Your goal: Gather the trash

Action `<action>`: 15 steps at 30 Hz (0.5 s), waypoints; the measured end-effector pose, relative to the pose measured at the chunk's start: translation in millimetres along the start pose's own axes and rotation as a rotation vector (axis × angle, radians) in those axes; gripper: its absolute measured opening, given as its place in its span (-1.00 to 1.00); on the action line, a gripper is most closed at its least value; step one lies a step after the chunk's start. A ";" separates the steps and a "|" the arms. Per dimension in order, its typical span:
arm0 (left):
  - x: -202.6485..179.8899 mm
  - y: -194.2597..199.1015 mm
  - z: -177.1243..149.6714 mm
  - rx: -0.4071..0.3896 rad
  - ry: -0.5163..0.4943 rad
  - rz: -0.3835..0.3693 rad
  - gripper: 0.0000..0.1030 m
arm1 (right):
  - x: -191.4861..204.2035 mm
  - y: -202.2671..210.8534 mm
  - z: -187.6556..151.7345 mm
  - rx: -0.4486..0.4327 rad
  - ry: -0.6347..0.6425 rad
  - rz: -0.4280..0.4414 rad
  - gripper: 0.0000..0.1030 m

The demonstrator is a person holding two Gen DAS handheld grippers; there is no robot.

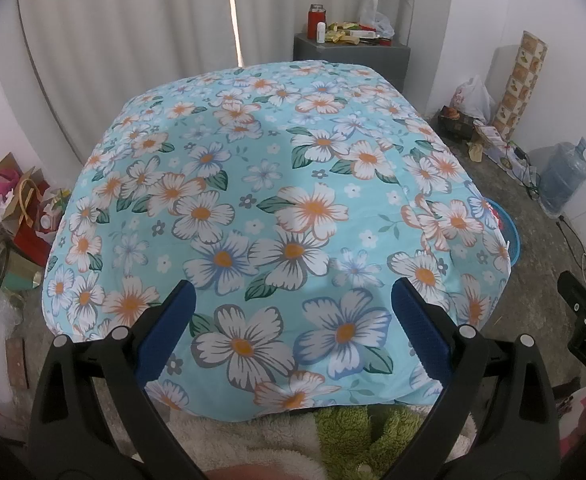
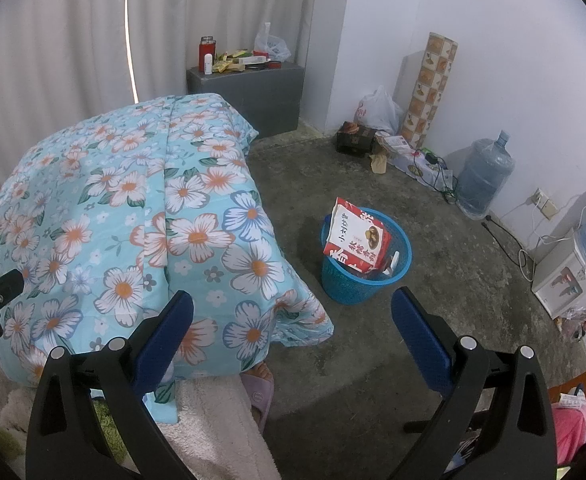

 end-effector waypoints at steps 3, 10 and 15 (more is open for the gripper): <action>1.6 0.0 0.8 -0.004 0.000 -0.001 0.83 | -0.1 -0.1 -0.1 0.000 -0.001 0.001 0.87; -1.0 3.2 1.5 0.005 -0.002 -0.002 0.83 | -0.6 0.2 -0.4 0.000 0.000 0.000 0.87; -2.3 2.8 0.9 0.003 -0.001 -0.002 0.83 | 1.1 0.2 0.0 0.000 -0.002 -0.001 0.87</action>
Point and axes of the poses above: each gripper's, at about its wrist camera, not at the fingertips, and y roughly against the way its jaws point, x to its left, z to its top, the point moved 7 cm from there along -y, roughly the way its jaws point, and after that the axes turned 8 degrees about y, right-handed, at the moved point
